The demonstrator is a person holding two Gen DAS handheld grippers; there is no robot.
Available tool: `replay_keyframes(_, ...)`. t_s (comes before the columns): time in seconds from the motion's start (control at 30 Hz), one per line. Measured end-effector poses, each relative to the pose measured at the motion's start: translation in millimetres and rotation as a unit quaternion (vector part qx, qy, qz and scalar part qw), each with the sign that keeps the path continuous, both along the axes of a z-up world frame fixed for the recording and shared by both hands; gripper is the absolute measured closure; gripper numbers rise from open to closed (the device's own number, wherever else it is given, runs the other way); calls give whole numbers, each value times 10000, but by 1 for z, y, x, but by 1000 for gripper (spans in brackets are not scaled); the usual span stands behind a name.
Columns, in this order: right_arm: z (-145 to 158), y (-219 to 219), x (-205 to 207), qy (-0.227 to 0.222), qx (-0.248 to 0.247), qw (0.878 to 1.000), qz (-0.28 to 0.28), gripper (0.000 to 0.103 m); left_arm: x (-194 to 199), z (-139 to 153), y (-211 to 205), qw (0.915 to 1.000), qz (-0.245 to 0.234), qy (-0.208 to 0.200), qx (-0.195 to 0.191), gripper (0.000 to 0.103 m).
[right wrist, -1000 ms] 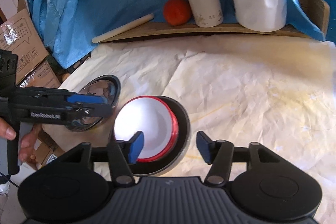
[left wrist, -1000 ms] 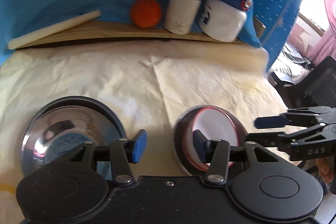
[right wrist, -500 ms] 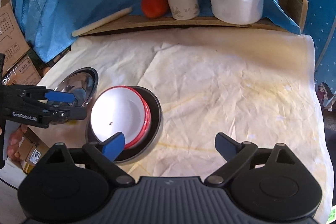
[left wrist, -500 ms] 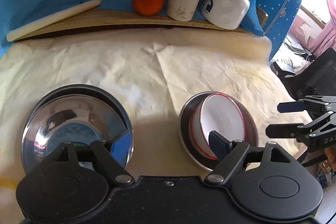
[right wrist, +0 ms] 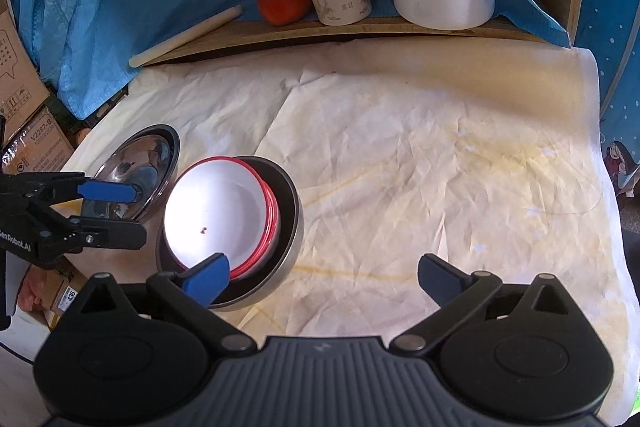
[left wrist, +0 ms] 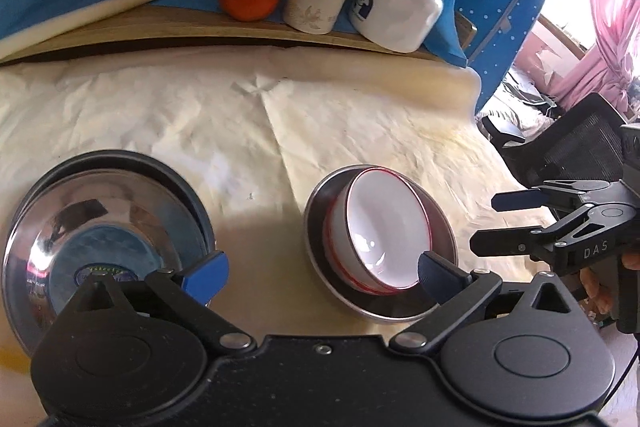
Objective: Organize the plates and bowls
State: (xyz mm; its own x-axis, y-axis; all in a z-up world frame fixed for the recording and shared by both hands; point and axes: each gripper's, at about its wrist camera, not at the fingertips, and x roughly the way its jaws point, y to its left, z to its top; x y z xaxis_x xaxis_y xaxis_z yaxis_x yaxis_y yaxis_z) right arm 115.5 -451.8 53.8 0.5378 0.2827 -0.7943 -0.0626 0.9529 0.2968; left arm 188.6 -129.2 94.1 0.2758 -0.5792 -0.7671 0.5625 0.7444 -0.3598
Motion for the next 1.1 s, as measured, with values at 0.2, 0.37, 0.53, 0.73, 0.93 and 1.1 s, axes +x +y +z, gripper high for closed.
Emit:
replay_keyframes(0.2,-3,1,3,42,6,10000,12,1,-1,6,5,9984,-28,-324,457,2)
replay_keyframes(0.37,-6,4,4,78,8,10000,36,1,2,7,-3,9953,-264,-510,784,3)
replay_keyframes(0.53,-7,6,6,126,-44,9999,42,1,7,4,-15,9934,-425,-512,932,7)
replay_keyframes(0.73,-12,7,10,221,-84,9997,53,1,12,1,-26,9919,-529,-507,1038,10)
replay_keyframes(0.93,-17,6,14,303,-61,9995,70,1,15,0,-24,9908,-649,-510,1074,17)
replay_keyframes(1.1,-20,7,18,358,-50,9993,80,1,17,-1,-25,9910,-655,-463,1072,24)
